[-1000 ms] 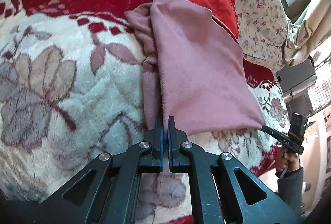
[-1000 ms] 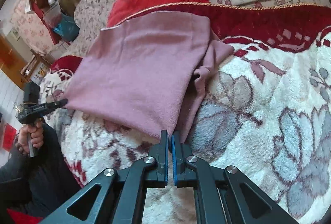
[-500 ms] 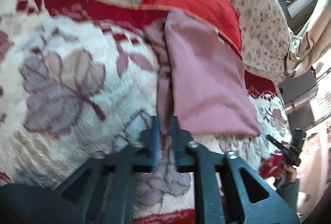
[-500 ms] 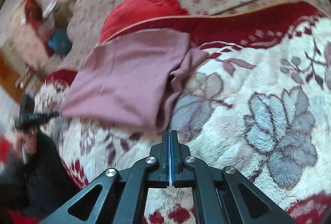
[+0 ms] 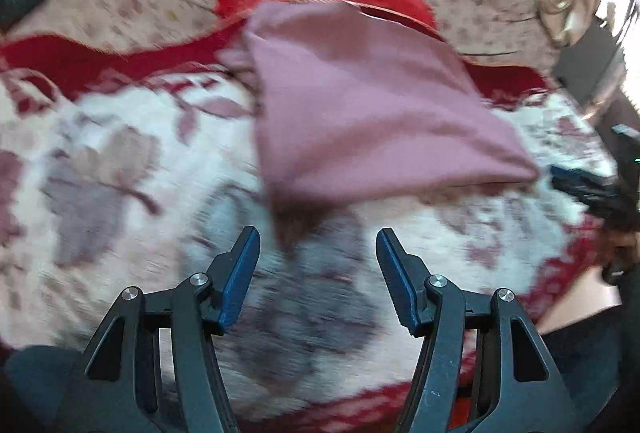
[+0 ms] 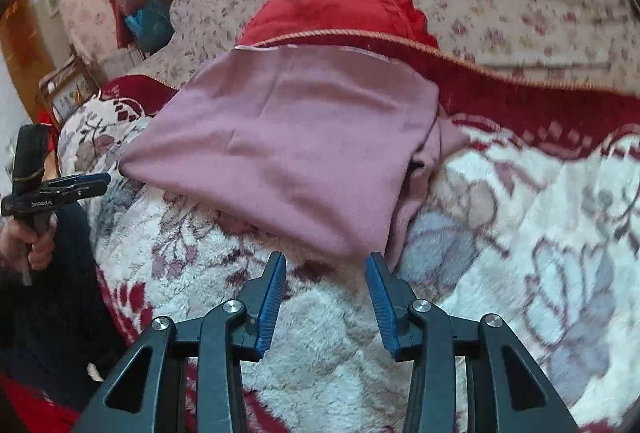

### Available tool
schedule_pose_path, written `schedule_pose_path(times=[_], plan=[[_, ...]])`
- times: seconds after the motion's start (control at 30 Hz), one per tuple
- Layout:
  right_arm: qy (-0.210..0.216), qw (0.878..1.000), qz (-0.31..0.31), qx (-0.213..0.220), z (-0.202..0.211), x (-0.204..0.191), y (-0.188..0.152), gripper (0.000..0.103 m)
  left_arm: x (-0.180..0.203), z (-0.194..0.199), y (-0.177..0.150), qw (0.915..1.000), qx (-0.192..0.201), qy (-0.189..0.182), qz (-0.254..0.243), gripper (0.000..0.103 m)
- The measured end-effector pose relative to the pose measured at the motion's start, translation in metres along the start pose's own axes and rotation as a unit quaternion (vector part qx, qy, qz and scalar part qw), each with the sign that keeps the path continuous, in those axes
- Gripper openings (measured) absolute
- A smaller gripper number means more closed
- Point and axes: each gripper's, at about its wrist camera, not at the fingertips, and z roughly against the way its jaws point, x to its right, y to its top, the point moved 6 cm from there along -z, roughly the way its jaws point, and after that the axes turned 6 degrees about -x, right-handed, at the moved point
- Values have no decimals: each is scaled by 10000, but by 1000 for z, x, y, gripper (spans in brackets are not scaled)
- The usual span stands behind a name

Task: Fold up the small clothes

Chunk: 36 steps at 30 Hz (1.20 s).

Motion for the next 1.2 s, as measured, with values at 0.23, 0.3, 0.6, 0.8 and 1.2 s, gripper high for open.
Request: schedule_pose_path(times=[0.23,0.3,0.6,0.8,1.2], plan=[[136,9996,234,-93,-10,-12,5,40,22,-7,11,9854,229,867,-1446,60],[174,9996,192,-115,-11,-11,6,40,29,-18,14,9768,67,947,-1917,60],[142,9999,84,-32,-6,-4,6,40,38,-54,17,9455,-167,1665,-2795,62],[159,9998,82,-11,-6,-5,8,40,33,-56,24,9503,-11,1680,-2620,62],[300,9993,-28,243,-7,-13,28,40,-56,-17,7,9640,-454,-1214,2320,67]])
